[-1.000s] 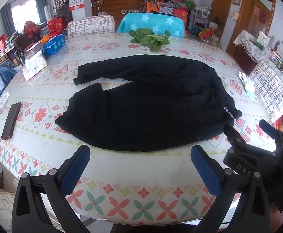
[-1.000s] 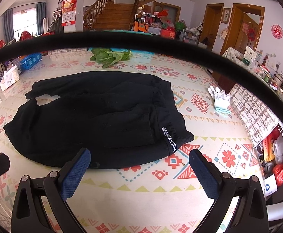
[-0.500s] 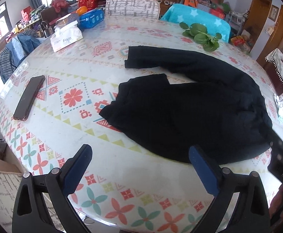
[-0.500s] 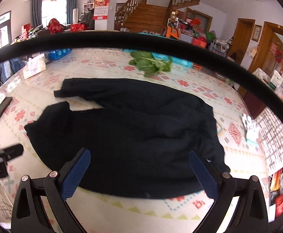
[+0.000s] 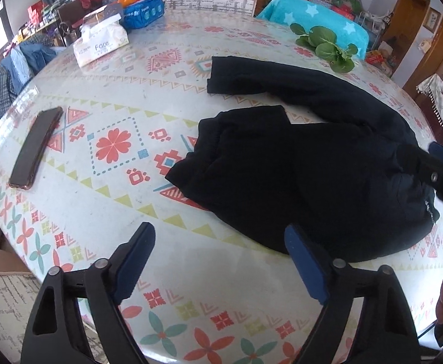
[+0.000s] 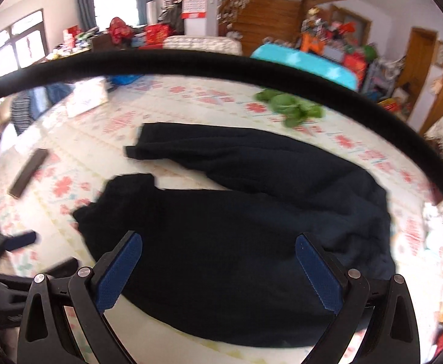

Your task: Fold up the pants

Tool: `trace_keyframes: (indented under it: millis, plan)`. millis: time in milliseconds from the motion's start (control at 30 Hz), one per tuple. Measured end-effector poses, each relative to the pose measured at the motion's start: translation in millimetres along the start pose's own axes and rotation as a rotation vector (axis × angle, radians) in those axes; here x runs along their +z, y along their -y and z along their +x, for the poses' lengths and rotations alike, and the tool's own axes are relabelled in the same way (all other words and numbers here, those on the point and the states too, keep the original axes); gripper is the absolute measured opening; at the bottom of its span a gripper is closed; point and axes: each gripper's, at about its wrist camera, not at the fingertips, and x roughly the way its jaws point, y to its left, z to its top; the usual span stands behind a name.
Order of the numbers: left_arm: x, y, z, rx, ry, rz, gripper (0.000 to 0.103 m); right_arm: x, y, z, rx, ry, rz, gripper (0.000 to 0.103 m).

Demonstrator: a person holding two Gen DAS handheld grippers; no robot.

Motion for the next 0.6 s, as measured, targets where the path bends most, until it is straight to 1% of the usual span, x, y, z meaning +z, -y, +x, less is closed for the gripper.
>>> trace_keyframes:
  millis: [67, 100, 133, 167, 200, 367, 433, 533, 600]
  plan:
    - [2.6, -9.1, 7.6, -0.023, -0.011, -0.032, 0.080, 13.1, -4.1, 12.9, 0.085, -0.029, 0.012, 0.098]
    - [3.6, -12.5, 10.6, -0.028, -0.013, -0.045, 0.080, 20.7, -8.8, 21.1, 0.121, -0.046, 0.013, 0.090]
    - [5.7, -16.7, 14.2, -0.036, -0.012, -0.060, 0.080, 27.4, -14.0, 29.4, 0.146, -0.063, 0.010, 0.077]
    - [7.9, -20.4, 17.0, -0.043, -0.007, -0.073, 0.080, 33.4, -18.7, 36.6, 0.167, -0.078, 0.005, 0.072]
    - [9.2, -22.1, 18.3, -0.044, -0.002, -0.079, 0.080, 39.0, -23.0, 43.8, 0.186, -0.097, 0.000, 0.069]
    - [17.4, -27.5, 26.7, -0.041, 0.016, -0.087, 0.080, 71.9, -46.1, 79.7, 0.305, -0.153, 0.000, 0.069]
    - [21.2, -30.2, 33.4, -0.035, 0.016, -0.094, 0.080, 83.5, -58.4, 96.1, 0.326, -0.180, -0.022, 0.069]
    - [24.7, -34.9, 42.7, -0.038, 0.006, -0.111, 0.080, 93.7, -79.3, 121.8, 0.324, -0.230, -0.093, 0.069]
    - [26.4, -37.0, 48.1, -0.047, 0.002, -0.124, 0.079, 97.1, -91.1, 137.1, 0.352, -0.279, -0.136, 0.069]
